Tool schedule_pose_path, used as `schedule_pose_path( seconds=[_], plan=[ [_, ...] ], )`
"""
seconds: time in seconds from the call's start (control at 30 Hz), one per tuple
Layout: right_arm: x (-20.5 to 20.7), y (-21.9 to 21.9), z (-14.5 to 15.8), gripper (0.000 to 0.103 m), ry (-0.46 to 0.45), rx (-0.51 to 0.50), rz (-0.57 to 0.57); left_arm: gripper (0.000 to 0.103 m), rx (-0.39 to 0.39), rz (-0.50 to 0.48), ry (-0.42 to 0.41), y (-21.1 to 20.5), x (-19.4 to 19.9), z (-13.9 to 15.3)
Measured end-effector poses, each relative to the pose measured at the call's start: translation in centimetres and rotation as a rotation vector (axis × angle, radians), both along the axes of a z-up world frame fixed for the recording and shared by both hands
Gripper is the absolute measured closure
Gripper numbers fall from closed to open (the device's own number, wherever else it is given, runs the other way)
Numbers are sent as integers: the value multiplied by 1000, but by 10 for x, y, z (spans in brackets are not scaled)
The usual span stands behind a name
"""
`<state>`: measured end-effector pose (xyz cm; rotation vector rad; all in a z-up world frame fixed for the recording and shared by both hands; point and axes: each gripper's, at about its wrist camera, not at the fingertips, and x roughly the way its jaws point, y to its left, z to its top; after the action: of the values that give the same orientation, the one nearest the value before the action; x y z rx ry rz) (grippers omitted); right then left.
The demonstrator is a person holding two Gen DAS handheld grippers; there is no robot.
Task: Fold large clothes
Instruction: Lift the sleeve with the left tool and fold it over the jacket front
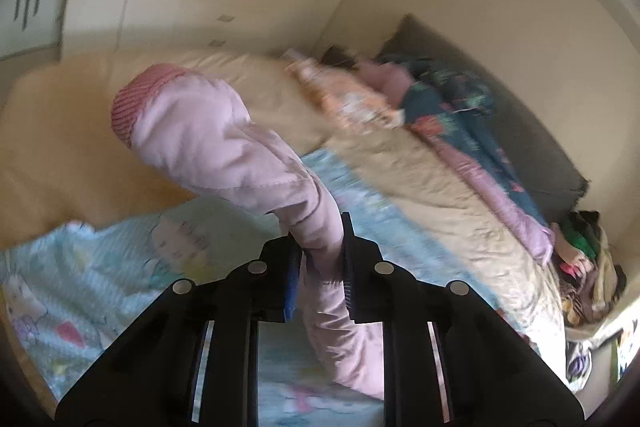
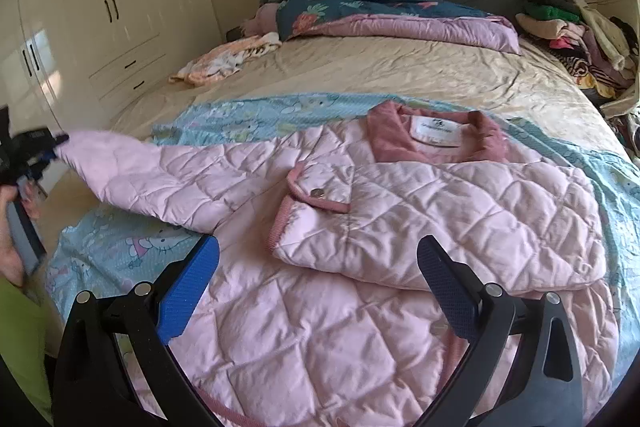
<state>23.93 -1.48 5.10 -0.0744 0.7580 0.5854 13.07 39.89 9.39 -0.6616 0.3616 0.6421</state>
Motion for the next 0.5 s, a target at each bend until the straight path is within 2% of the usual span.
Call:
schedule_pose_path(
  seconds=[0.23, 0.5],
  plan=[
    [-10, -34, 15, 4, -20, 46, -35, 94, 112, -132, -46, -65, 24, 61],
    [-21, -79, 28, 4, -50, 75, -83, 94, 197, -260, -68, -139, 50, 97]
  ],
)
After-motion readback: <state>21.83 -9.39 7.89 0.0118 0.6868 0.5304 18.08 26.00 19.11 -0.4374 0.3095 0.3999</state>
